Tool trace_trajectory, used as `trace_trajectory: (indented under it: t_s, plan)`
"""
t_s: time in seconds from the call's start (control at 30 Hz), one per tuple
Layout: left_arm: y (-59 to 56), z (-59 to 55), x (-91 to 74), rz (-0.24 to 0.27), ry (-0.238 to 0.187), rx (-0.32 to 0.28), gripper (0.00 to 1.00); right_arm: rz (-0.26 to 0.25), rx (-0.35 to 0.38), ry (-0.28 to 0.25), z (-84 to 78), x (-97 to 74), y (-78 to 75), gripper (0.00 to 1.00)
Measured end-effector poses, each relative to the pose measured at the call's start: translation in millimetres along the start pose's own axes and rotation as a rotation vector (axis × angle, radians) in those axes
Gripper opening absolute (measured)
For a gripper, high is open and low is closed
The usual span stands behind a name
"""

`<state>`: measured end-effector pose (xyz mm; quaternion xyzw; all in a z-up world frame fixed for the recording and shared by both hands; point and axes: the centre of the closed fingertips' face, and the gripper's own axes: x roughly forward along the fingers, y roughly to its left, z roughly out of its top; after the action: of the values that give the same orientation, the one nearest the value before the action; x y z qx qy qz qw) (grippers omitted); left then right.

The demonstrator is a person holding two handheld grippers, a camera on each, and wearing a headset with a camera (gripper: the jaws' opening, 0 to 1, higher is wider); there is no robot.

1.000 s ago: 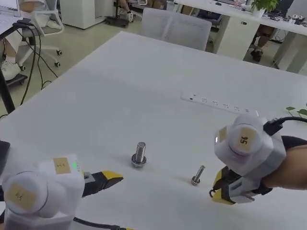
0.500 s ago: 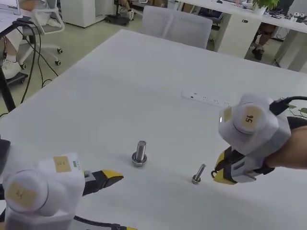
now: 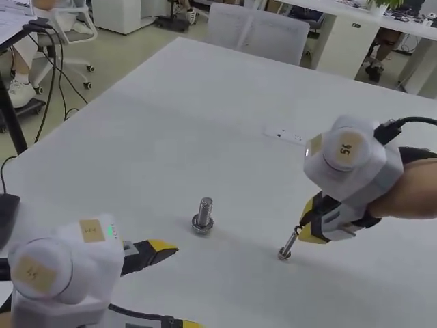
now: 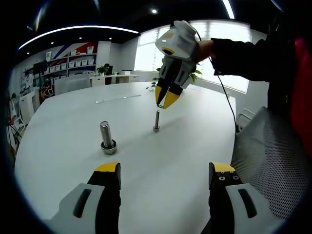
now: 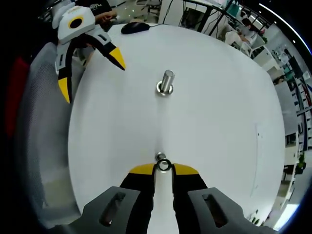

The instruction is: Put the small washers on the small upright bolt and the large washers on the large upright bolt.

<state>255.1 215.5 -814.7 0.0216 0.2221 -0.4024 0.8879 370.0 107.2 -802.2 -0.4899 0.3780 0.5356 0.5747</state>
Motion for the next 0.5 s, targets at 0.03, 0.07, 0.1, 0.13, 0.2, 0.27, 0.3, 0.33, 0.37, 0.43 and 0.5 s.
trace_trajectory:
  t_s: [0.03,0.07,0.1,0.13,0.2,0.27,0.3,0.33,0.37,0.43,0.5]
  plan:
    - [0.2,-0.2,0.1,0.001,0.000,-0.001,0.73,0.002,-0.004,0.005,-0.5,1.2,0.3,0.14]
    - [0.5,-0.3,0.1,0.002,0.001,-0.002,0.73,0.003,-0.005,0.007,-0.7,1.8,0.2,0.14]
    - [0.6,-0.4,0.2,0.002,0.000,-0.003,0.73,0.005,-0.006,0.007,-0.8,2.5,-0.1,0.14]
    - [0.7,-0.5,0.2,0.002,0.000,-0.005,0.73,0.006,-0.005,0.006,-0.7,2.6,-0.2,0.14]
    - [1.0,-0.9,0.3,0.003,0.002,-0.005,0.73,0.007,-0.006,0.007,-0.6,3.9,-1.2,0.14]
    - [1.2,-1.0,0.5,0.004,0.001,-0.006,0.73,0.010,-0.006,0.008,-1.0,5.5,-1.5,0.14]
    - [1.3,-1.1,0.5,0.005,0.002,-0.006,0.73,0.010,-0.007,0.010,-1.3,6.2,-1.5,0.14]
    - [1.1,-1.3,0.4,0.004,0.003,-0.007,0.73,0.012,-0.006,0.014,-2.3,7.2,-1.5,0.14]
    - [1.2,-1.4,0.4,0.004,0.003,-0.007,0.73,0.014,-0.005,0.016,-2.8,7.8,-1.2,0.14]
    - [1.6,-2.1,0.2,0.006,0.004,-0.009,0.73,0.014,-0.005,0.017,-3.5,8.8,-1.3,0.14]
    - [1.6,-2.4,0.1,0.005,0.004,-0.010,0.73,0.016,-0.004,0.018,-3.5,9.1,-1.2,0.14]
